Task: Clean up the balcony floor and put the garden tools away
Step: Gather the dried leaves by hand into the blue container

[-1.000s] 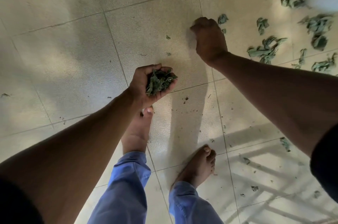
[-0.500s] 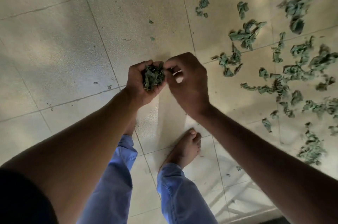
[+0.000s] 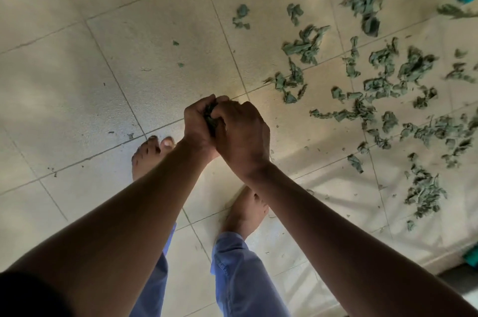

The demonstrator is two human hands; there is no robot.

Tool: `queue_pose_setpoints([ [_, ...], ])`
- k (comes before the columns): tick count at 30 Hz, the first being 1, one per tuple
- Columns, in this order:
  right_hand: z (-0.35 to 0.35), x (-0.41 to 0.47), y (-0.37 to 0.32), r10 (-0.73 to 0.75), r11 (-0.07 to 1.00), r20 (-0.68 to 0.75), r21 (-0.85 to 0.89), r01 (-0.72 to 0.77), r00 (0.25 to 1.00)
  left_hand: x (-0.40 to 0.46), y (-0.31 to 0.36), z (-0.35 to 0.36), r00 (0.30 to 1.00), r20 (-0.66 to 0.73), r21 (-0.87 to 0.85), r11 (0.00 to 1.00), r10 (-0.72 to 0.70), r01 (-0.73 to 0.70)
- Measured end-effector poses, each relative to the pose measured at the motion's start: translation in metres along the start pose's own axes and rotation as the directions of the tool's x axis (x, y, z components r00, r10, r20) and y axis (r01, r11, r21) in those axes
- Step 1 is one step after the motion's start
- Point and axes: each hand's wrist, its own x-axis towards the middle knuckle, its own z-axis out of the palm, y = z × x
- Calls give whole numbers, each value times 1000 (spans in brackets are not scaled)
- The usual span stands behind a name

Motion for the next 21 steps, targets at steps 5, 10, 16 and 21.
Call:
queue_pose_setpoints([
  [5,-17,-1,32,54,994,-100,102,-44,994,10,3,6,997,-73,-96,995,-16,9],
  [10,-9,13,107,161,977,-27,-135,-164,987,24,0,2,991,-108,-90,994,-74,65],
  [16,7,34,181,151,910,236,-412,-42,960,46,-10,-13,990,-87,7,993,-115,116],
  [21,17,45,194,110,912,313,-410,30,944,59,-16,-25,990,-74,83,988,-122,128],
])
